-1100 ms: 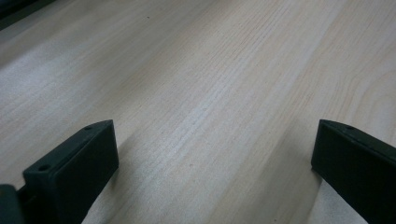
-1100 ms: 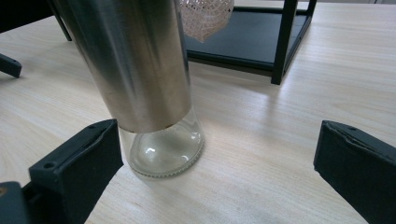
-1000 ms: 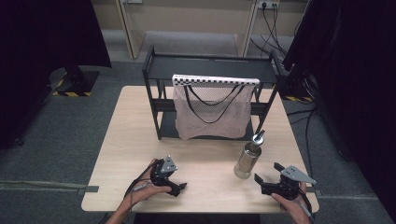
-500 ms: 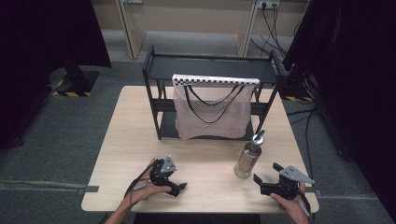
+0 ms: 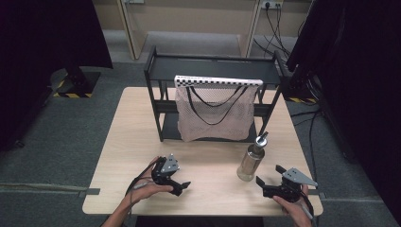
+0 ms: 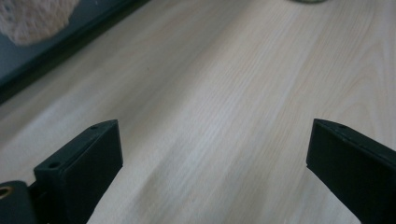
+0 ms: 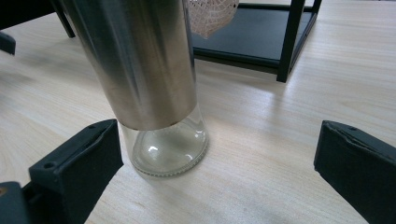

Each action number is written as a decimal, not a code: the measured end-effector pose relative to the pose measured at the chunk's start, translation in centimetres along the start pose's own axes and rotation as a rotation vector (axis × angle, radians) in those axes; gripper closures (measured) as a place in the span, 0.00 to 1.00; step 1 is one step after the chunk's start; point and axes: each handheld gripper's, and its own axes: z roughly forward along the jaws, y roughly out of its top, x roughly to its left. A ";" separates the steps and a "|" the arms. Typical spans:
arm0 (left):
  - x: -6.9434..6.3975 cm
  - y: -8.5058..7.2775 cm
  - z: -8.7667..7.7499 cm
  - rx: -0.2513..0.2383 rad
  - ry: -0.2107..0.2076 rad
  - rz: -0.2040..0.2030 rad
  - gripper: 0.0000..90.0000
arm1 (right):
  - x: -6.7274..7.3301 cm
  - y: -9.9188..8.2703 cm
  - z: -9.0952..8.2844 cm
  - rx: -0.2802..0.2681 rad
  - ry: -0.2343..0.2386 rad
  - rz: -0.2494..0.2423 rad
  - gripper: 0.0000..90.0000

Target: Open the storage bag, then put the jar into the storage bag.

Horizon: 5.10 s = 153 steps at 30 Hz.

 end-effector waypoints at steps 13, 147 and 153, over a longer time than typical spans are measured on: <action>-0.8 5.9 -0.9 -0.096 -0.074 0.053 0.04 | -0.2 0.0 -0.2 -0.006 0.000 0.007 0.01; -0.6 17.3 -1.8 -0.144 -0.358 0.114 0.07 | 0.0 1.0 -1.3 -0.061 0.040 0.039 0.01; -0.8 17.4 -2.2 -0.147 -0.355 0.129 0.07 | 0.4 1.7 -1.7 -0.080 0.047 0.030 0.02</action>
